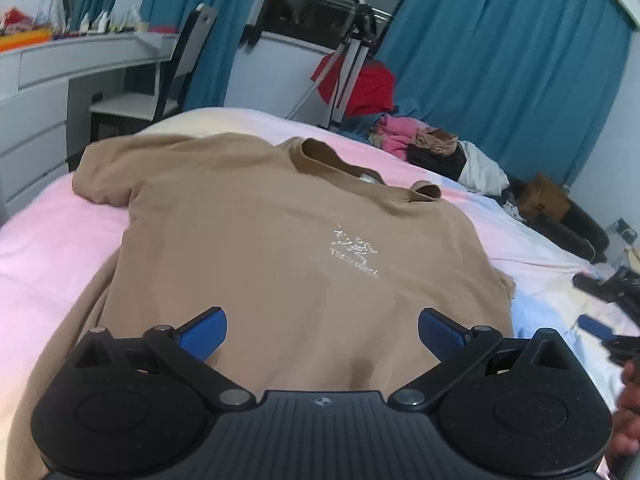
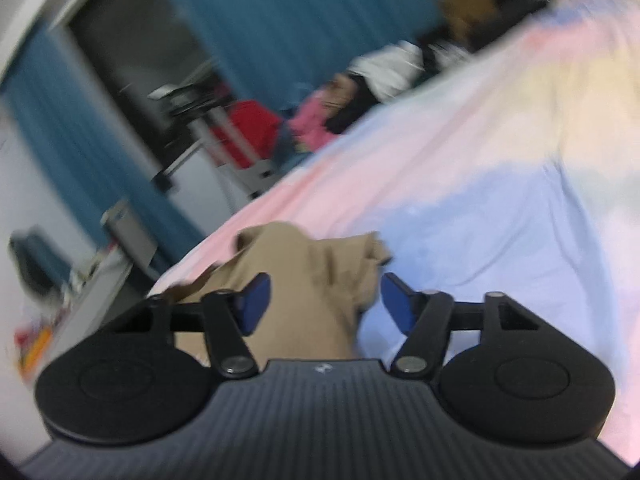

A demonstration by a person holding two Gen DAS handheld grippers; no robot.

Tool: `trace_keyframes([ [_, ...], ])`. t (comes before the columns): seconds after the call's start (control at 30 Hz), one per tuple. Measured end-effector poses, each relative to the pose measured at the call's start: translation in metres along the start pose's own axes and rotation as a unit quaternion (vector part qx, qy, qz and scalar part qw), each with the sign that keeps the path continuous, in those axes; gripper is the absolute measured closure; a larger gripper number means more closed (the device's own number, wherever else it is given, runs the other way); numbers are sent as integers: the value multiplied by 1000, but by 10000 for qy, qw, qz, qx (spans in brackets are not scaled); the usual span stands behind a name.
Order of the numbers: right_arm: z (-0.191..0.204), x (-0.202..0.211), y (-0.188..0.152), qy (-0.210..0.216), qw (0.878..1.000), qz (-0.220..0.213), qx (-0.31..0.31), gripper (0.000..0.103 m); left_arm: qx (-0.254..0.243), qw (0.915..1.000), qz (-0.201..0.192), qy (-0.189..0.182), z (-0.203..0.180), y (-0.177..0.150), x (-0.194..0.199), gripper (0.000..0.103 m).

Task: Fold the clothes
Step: 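Pull the T-shirt hem with the left gripper to flatten it, then grasp the side edge of the tan T-shirt with the right gripper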

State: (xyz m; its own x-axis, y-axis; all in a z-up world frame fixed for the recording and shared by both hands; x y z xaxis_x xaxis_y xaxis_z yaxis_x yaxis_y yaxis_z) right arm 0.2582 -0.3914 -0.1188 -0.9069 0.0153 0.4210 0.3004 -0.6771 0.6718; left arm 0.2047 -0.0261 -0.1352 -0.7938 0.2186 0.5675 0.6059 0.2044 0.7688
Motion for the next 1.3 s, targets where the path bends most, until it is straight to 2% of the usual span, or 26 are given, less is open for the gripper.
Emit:
trace_keyframes([
  [0.03, -12, -14, 3, -89, 9996, 44, -269, 51, 58, 10000, 10, 16, 3, 0, -1, 0],
  [0.1, -30, -45, 7, -181, 9970, 187, -731, 52, 233, 9997, 89, -74, 14, 1, -15, 0],
  [0.2, -37, -83, 9, 139, 9919, 324, -1224, 52, 439, 9983, 296, -245, 22, -8, -21, 0],
  [0.27, -36, -108, 8, 64, 9916, 414, -1220, 52, 567, 9966, 500, -315, 26, -15, -33, 0],
  [0.33, -42, -132, 7, -313, 9909, 495, -1210, 52, 650, 9951, 641, -386, 28, -20, -43, 0],
  [0.37, -43, -141, 6, -314, 9896, 533, -1302, 52, 680, 9945, 688, -401, 29, -22, -48, 0],
  [0.4, -44, -149, 5, -316, 9882, 570, -1389, 59, 688, 9943, 707, -401, 29, -23, -50, 0],
  [0.43, -41, -151, 5, -327, 9890, 574, -1320, 80, 686, 9943, 713, -408, 29, -24, -52, 0],
  [0.5, -35, -155, 5, -350, 9907, 581, -1183, 89, 681, 9941, 725, -426, 30, -25, -55, 0],
  [0.6, -30, -149, 19, -471, 9944, 380, -867, 93, 719, 9936, 733, -463, 30, -25, -56, 0],
  [0.8, -32, -130, 71, -772, 9963, -261, -269, 93, 803, 9931, 719, -467, 29, -23, -51, 0],
  [0.83, -32, -127, 79, -821, 9958, -364, -171, 92, 812, 9931, 717, -455, 29, -22, -50, 0],
  [0.9, -39, -131, 78, -884, 9956, -268, -133, 91, 795, 9933, 719, -435, 28, -21, -50, 0],
  [0.97, -46, -127, 75, -894, 9953, -258, -262, 84, 766, 9937, 710, -404, 28, -20, -50, 0],
  [1.03, -52, -113, 72, -850, 9947, -362, -445, 55, 769, 9939, 689, -396, 28, -19, -49, 0],
  [1.1, -52, -99, 65, -699, 9951, -424, -554, 40, 792, 9937, 682, -394, 29, -19, -48, 0],
  [1.17, -53, -85, 59, -547, 9951, -482, -663, 38, 818, 9934, 692, -406, 30, -19, -46, 0],
  [1.23, -54, -75, 48, -355, 9960, -322, -759, 38, 854, 9929, 714, -424, 30, -20, -44, 0],
  [1.3, -64, -75, 35, -326, 9933, -54, -1106, 37, 890, 9923, 736, -441, 30, -21, -43, 0],
])
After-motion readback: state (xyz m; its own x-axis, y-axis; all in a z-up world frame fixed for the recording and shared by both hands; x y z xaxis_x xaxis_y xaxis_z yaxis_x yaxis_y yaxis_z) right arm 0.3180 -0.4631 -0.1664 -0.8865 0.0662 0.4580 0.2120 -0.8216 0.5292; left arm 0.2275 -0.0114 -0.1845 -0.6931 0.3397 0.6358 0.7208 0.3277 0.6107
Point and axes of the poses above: each gripper's, at about its wrist camera, not at the fingertips, and x roughly against the way its jaws point, z to its left, y to its top, the point moved 9 cm from there along -x, roughly the way its jaws point, and after that the axes turned 1 degree about y, right-handed, at the moved point
